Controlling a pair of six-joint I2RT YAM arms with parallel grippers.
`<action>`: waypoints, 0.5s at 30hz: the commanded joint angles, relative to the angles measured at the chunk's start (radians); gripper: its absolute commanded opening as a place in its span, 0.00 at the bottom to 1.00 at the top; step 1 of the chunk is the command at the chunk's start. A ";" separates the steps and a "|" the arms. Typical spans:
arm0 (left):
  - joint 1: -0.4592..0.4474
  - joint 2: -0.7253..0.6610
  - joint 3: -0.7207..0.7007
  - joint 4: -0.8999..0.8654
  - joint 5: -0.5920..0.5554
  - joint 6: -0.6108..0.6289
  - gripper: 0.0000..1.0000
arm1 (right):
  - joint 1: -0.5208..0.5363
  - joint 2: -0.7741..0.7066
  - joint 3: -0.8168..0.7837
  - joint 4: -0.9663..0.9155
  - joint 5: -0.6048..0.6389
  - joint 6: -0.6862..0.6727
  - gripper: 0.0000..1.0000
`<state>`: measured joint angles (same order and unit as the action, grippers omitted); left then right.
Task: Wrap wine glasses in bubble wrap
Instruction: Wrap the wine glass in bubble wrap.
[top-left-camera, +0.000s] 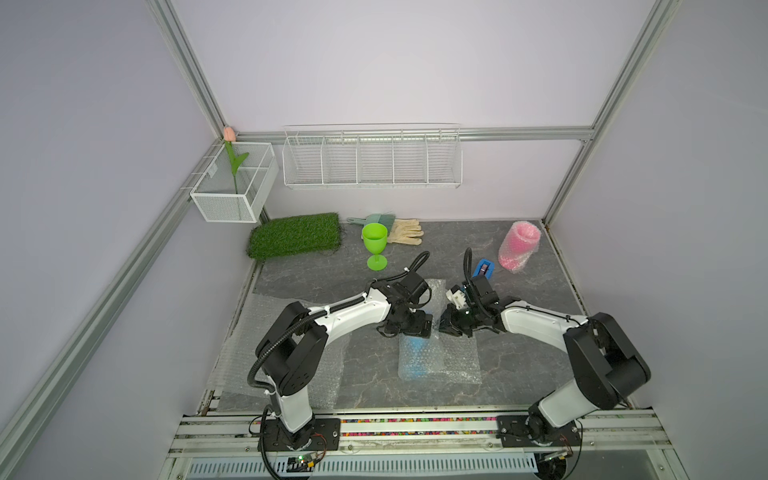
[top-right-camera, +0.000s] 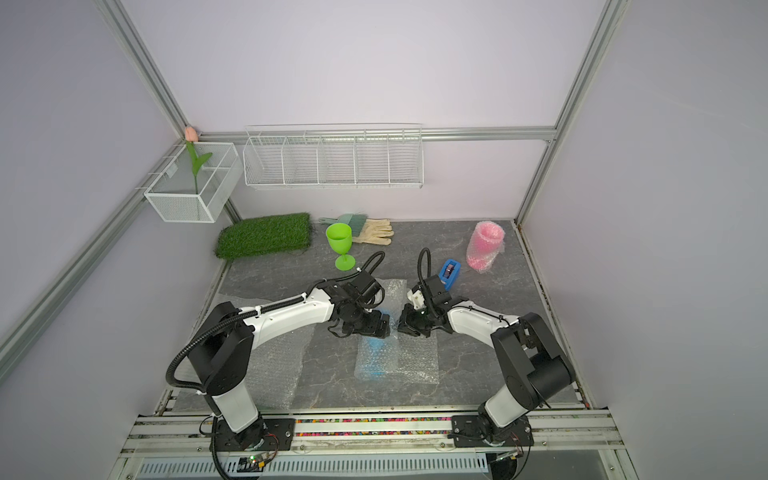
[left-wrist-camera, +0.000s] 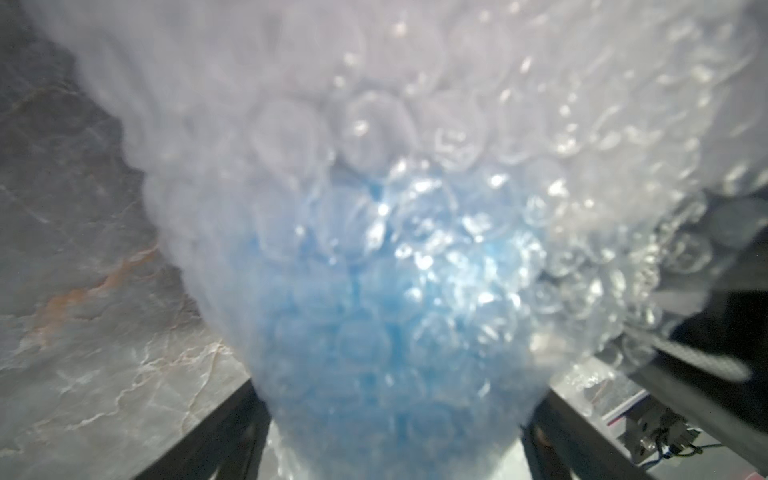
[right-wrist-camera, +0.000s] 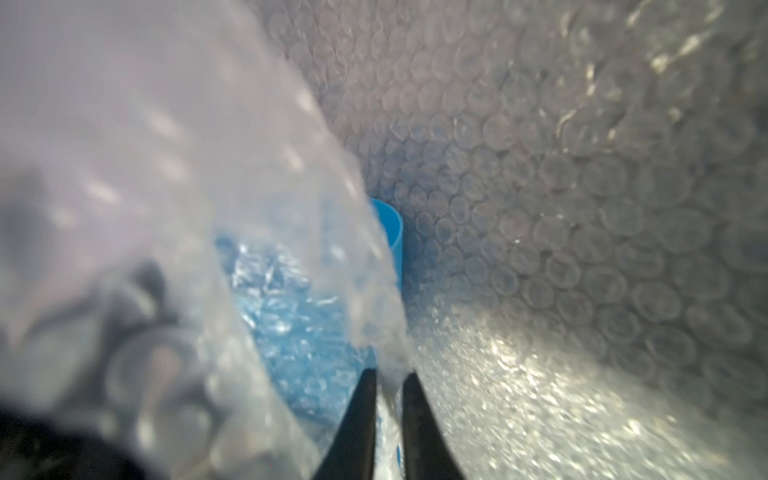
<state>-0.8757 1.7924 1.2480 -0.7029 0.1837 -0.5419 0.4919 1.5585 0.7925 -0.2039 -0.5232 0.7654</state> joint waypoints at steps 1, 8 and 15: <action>-0.002 0.027 0.017 -0.012 -0.022 -0.007 0.92 | -0.009 -0.084 0.031 -0.162 0.121 -0.062 0.37; -0.002 0.030 0.014 0.008 0.005 -0.007 0.90 | -0.015 -0.191 -0.034 -0.082 0.074 -0.015 0.50; -0.002 0.014 0.004 0.026 0.025 -0.006 0.88 | -0.015 -0.078 -0.046 0.107 -0.038 0.039 0.52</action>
<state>-0.8757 1.8076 1.2480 -0.6899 0.1970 -0.5419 0.4793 1.4338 0.7574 -0.1886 -0.5049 0.7712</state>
